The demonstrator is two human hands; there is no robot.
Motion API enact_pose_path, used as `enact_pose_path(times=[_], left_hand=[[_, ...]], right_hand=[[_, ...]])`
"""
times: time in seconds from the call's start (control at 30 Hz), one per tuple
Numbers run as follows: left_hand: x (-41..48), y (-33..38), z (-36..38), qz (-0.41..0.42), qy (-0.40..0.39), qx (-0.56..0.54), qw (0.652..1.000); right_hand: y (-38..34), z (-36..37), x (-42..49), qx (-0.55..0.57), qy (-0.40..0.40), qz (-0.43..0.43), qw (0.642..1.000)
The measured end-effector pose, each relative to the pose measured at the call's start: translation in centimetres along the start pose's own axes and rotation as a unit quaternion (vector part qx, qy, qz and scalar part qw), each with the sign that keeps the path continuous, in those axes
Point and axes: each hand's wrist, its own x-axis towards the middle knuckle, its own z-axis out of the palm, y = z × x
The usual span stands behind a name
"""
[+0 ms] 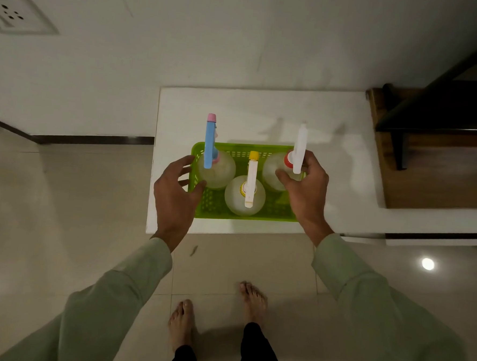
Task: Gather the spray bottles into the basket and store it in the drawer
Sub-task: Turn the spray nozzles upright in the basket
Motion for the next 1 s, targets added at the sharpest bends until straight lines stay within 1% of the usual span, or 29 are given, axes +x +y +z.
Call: enact_pose_path(times=[0.2,0.33,0.4,0.5,0.63,0.77,0.9,1.0], left_hand=[[-0.2,-0.5,-0.1,-0.009,0.011,0.016,1.000],[-0.6,-1.4,-0.1,-0.045,0.011,0.067,0.997],[-0.8,-1.8,-0.1,-0.060,-0.002,0.088,0.994],[-0.8,-2.1,-0.1,-0.060,-0.012,0.086,0.994],[-0.6,-2.1,-0.1,-0.050,-0.007,0.094,0.994],[-0.8,-2.6,-0.4,-0.045,0.000,0.103,0.994],[-1.1,-3.0,-0.9,-0.044,-0.006,0.085,0.995],[-1.6,-3.4,-1.4,-0.057,-0.005,0.049,0.997]], right_hand=[[0.4,-0.4,-0.7,0.000,0.000,0.008,1.000],[0.9,-0.9,-1.5,-0.065,0.049,-0.016,0.997],[1.3,-1.1,-1.9,-0.086,0.067,-0.001,0.994],[1.8,-1.1,-2.3,-0.089,0.051,0.045,0.994],[1.9,-1.3,-2.2,-0.116,0.042,0.049,0.991],[2.1,-1.1,-2.2,-0.120,0.034,0.048,0.991],[2.1,-1.1,-2.5,-0.106,0.032,0.045,0.993],[2.3,-1.2,-3.1,-0.055,0.014,0.051,0.997]])
